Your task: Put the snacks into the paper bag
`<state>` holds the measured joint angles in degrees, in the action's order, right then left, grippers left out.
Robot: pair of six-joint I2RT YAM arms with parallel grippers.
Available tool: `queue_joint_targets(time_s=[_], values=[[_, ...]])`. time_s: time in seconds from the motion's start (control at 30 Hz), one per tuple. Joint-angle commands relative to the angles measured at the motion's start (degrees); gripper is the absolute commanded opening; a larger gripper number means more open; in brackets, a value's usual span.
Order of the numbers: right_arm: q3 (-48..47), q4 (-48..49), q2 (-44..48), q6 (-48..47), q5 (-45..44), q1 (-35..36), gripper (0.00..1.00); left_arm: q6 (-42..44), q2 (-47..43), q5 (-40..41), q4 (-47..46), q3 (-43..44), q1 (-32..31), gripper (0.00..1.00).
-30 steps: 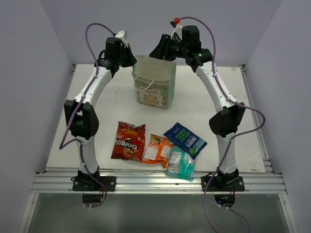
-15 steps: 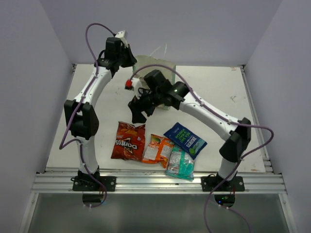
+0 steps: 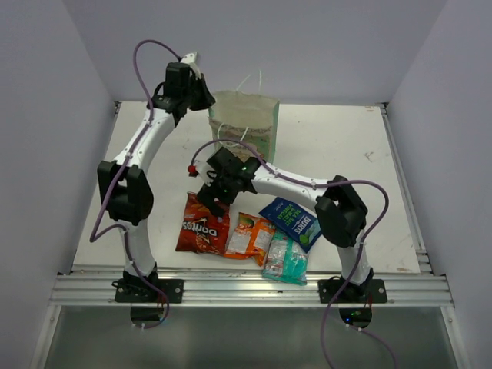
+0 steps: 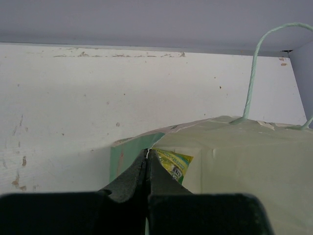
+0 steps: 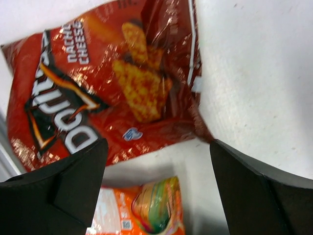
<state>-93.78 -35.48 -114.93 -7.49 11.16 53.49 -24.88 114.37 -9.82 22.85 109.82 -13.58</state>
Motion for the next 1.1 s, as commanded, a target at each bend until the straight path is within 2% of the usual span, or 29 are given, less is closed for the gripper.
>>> queue_joint_targets(time_s=[0.0,0.33,0.43,0.47,0.57,0.67,0.77,0.87,0.9,0.97,1.0,1.07], values=[[1.49,9.98,-0.55,-1.48,-5.18,1.7,0.9,0.89,-3.27,-0.81,2.29,-1.8,-0.3,0.0],[7.63,13.16,-8.64,0.8,-0.88,3.37,0.89,1.51,-4.33,-0.55,2.46,-2.59,-0.13,0.0],[10.19,13.25,-9.6,1.86,-0.08,3.37,0.81,1.42,-4.06,-0.63,2.55,-2.24,0.05,0.0],[10.37,12.38,-9.61,2.03,-0.26,3.37,0.56,1.33,-3.89,-0.63,2.46,-1.98,0.14,0.0],[9.49,8.78,-7.86,2.04,-1.49,3.37,0.02,1.24,-3.54,-0.81,2.55,-1.19,0.22,0.0],[7.83,3.61,-2.94,0.29,-3.07,3.37,0.0,1.15,-2.92,-1.16,2.55,-0.57,0.31,0.0],[1.69,-4.38,4.35,-1.48,-3.51,3.37,0.0,0.89,-2.13,-1.25,2.46,0.04,0.31,0.0],[-12.09,-15.2,9.36,-2.36,-3.77,3.37,0.0,0.89,-1.69,-1.25,2.55,0.57,0.31,0.0],[-20.74,-17.49,10.25,-2.36,-4.3,3.28,0.0,0.89,-1.69,-1.25,2.46,0.74,0.31,0.0],[-27.65,-20.14,12.61,-2.27,-7.27,3.2,0.0,0.63,-1.34,-1.25,2.37,1.01,0.31,0.0],[-34.04,-20.76,12.89,-2.53,-8.6,3.11,0.0,0.45,-1.25,-1.16,2.37,1.18,0.23,0.0],[-38.83,-21.38,13.41,-4.63,-14.98,2.58,0.0,0.36,-1.16,-0.99,2.37,1.62,0.22,0.0]])
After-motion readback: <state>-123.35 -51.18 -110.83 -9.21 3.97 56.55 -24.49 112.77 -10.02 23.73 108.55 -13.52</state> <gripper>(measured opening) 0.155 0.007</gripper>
